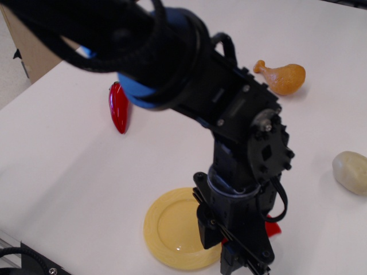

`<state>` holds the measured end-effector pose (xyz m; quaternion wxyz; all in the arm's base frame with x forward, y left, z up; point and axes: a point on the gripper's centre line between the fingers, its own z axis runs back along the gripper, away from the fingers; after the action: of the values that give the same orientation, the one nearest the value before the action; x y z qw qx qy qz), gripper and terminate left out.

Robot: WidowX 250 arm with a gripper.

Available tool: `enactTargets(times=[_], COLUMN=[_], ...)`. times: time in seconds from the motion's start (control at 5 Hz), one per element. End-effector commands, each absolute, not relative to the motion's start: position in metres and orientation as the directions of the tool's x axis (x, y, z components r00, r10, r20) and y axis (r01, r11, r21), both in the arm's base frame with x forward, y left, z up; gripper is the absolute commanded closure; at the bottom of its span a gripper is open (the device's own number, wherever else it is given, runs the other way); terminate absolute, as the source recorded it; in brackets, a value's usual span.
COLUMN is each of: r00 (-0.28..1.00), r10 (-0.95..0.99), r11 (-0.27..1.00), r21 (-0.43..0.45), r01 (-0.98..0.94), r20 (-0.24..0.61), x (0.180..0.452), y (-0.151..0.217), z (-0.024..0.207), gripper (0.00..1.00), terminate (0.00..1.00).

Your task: Put sushi on plate

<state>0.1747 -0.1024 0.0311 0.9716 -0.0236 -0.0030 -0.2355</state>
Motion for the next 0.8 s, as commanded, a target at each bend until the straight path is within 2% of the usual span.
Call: enactTargets(times=[0.0, 0.2, 0.6], r00=[0.954, 0.981, 0.999], r10=[-0.253, -0.119, -0.011], r11=[0.963, 0.99, 0.999], r21=[-0.048, -0.061, -0.034], r01=[0.264, 0.129, 0.012], r20=[0.162, 0.15, 0.042], x=[0.189, 0.196, 0.2], y=[-0.054, -0.025, 0.01], z=[0.077, 0.076, 0.046], gripper=[1.0, 1.0, 1.0], terminate=[0.0, 0.0, 0.0])
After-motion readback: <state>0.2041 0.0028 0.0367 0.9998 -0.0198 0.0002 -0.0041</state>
